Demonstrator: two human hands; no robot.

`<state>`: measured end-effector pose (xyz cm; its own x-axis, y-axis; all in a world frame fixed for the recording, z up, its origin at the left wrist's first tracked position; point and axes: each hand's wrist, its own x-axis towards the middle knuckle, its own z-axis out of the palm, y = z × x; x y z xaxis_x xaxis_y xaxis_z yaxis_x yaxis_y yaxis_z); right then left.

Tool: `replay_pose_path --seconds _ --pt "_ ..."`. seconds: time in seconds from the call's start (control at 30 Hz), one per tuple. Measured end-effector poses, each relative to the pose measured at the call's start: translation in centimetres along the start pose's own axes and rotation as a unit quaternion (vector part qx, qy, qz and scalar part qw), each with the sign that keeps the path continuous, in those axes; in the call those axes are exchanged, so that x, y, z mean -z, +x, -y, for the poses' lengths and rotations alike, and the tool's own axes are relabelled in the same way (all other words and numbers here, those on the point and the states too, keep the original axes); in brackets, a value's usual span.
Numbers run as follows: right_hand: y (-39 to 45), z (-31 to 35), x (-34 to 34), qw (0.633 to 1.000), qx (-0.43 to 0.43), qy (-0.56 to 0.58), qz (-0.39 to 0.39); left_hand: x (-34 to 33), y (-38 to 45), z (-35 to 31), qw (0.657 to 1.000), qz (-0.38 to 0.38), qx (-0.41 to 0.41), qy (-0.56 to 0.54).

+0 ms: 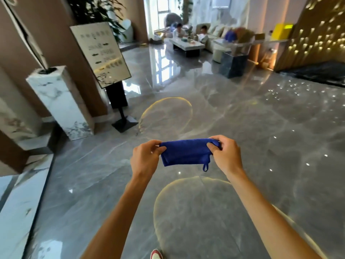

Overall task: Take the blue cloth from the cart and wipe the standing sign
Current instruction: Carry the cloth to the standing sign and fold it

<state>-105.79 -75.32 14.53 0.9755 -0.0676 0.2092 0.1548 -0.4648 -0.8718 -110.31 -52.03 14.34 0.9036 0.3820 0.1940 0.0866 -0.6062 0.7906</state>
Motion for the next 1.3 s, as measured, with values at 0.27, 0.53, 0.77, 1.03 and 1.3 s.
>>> replay_pose_path --seconds 0.27,0.53,0.77,1.03,1.3 --pt "6.1 3.9 -11.2 0.996 0.036 -0.002 0.076 5.1 7.2 6.5 0.997 -0.068 0.043 0.012" --pt "10.9 6.6 -20.2 0.992 0.047 -0.003 0.115 8.7 13.8 11.7 0.992 -0.100 0.075 0.022" --pt "15.5 7.4 -25.8 0.987 0.058 -0.006 0.149 9.6 18.6 14.8 0.987 -0.121 0.101 0.016" --pt "25.0 6.0 -31.4 0.983 0.051 0.002 0.179 7.4 27.3 16.5 0.984 -0.129 0.119 0.023" --pt "37.6 5.3 -34.5 0.974 0.068 -0.015 0.213 3.4 38.5 15.5 0.980 -0.147 0.133 0.012"
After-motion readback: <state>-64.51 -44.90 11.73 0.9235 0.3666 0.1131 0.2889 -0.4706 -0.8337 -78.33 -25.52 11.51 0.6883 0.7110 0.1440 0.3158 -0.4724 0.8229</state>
